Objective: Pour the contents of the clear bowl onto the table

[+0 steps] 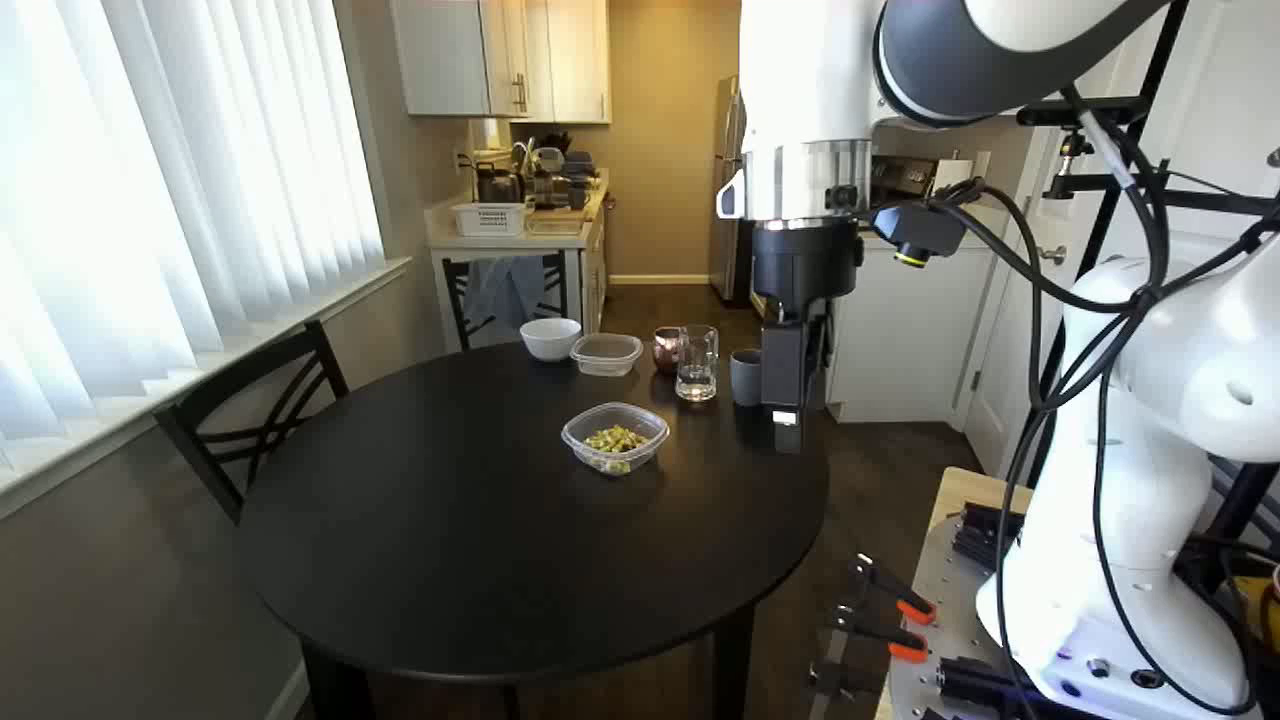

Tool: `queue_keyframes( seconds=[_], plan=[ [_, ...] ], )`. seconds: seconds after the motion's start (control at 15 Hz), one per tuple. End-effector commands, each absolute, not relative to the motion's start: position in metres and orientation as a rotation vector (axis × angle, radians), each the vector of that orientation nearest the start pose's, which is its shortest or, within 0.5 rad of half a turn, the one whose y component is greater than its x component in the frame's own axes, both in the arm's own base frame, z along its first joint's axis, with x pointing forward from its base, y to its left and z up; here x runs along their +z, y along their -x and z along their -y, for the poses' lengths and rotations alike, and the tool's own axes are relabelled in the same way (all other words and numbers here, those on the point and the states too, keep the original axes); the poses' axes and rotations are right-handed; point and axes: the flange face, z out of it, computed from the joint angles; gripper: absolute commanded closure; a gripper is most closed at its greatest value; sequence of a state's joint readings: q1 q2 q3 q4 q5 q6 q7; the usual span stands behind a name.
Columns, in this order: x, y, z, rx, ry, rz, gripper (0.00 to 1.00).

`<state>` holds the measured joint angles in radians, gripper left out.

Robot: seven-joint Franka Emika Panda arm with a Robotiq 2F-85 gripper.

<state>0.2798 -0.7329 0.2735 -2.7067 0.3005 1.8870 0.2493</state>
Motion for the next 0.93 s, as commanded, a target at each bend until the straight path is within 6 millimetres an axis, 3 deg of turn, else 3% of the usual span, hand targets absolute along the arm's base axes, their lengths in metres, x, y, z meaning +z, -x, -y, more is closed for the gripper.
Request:
queue_keyframes(
  seconds=[0.0, 0.53, 0.67, 0.87],
  plan=[
    [0.427, -0.262, -0.183, 0.192, 3.072, 0.183, 0.0],
    [0.427, -0.262, -0.183, 0.192, 3.072, 0.183, 0.0],
    [0.436, -0.289, -0.167, 0.153, 3.103, 0.067, 0.0],
    [0.458, -0.34, -0.102, 0.04, 3.082, -0.106, 0.0]
  ],
)
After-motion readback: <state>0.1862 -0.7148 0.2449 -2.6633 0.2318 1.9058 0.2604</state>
